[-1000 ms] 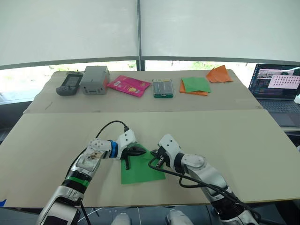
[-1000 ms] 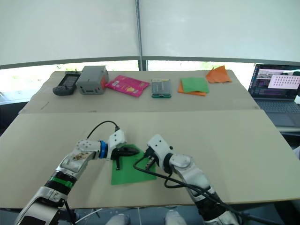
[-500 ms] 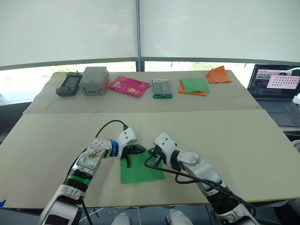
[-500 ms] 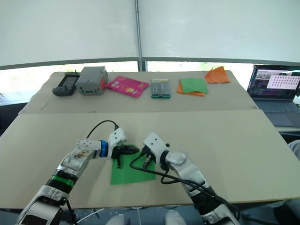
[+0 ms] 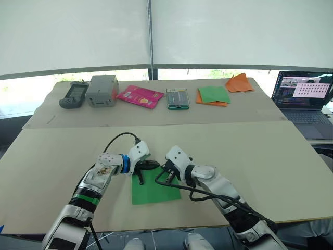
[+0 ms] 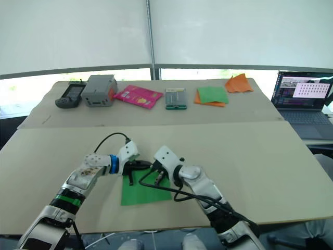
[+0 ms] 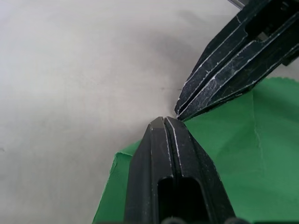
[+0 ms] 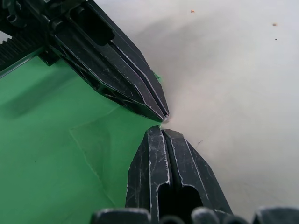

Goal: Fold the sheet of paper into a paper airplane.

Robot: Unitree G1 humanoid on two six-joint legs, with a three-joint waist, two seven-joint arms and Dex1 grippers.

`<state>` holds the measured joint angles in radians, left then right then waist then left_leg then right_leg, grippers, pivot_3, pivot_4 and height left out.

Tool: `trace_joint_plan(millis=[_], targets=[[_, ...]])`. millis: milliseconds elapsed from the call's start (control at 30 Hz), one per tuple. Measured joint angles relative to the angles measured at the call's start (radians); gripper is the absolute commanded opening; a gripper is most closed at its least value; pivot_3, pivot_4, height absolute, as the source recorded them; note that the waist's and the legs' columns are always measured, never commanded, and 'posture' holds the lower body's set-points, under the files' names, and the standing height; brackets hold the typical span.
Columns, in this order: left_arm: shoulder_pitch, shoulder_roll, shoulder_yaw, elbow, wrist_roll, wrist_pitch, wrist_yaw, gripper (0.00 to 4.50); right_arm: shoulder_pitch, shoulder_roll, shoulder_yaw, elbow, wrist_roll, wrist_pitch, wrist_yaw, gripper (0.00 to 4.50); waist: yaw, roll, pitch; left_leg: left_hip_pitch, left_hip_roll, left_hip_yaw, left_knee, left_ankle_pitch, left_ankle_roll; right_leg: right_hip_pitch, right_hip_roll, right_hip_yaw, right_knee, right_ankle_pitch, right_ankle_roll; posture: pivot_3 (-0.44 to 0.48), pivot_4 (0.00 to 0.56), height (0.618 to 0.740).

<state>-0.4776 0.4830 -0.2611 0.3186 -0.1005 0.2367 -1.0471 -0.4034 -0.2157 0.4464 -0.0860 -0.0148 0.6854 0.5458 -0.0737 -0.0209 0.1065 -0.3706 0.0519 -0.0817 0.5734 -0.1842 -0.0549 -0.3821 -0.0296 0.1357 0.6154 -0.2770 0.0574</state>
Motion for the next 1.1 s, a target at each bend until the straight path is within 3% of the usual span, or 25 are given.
trace_joint_plan(millis=[1100], targets=[[0.006,0.007,-0.024,-0.001,0.001,-0.011,0.013,0.00,0.207,-0.136,-0.033,-0.255,0.020,0.087,-0.011,0.02,0.011,-0.001,-0.009,0.001,0.000,0.000,0.000,-0.001,-0.001,0.003,-0.001,0.000,-0.003,-0.005,-0.002,0.000,0.150,0.740]])
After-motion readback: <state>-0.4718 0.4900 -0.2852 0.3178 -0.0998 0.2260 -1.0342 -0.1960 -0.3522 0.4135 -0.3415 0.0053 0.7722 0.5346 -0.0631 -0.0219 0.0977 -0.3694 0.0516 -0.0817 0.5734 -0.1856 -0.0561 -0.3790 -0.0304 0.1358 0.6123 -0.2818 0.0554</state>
